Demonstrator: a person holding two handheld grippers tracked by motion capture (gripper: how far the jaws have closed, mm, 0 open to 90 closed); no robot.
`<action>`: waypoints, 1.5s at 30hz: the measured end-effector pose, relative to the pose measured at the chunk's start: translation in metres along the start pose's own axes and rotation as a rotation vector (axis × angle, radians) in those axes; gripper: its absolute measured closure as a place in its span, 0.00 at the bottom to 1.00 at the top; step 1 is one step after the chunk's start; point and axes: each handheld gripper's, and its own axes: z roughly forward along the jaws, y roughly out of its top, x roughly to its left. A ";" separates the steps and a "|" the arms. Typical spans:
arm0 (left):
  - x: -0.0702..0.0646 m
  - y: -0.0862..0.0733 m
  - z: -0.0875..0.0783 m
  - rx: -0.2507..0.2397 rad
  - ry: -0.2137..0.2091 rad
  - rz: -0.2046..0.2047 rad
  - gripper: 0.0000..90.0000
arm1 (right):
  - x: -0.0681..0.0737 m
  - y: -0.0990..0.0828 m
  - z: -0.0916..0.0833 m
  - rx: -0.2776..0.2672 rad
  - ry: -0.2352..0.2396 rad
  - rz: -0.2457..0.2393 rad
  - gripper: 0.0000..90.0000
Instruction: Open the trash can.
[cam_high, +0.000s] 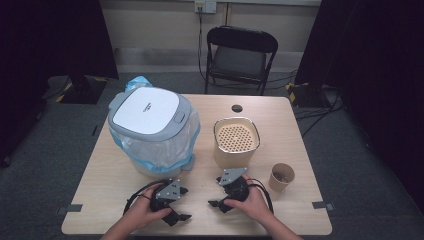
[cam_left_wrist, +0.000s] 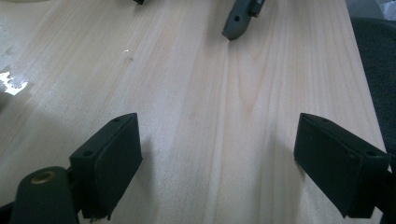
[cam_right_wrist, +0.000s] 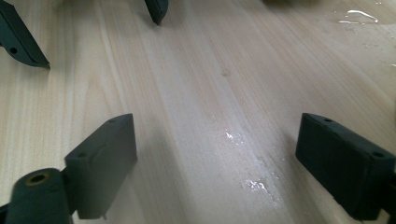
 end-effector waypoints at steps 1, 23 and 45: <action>0.000 0.000 0.000 0.001 0.000 0.000 0.16 | 0.000 0.000 0.000 0.000 0.000 0.000 0.18; 0.000 0.000 0.000 -0.006 0.006 0.005 0.16 | -0.012 0.074 -0.055 0.080 0.092 -0.049 0.30; 0.000 0.000 0.000 0.002 0.004 0.012 0.16 | -0.028 0.152 -0.101 0.043 0.110 -0.064 0.45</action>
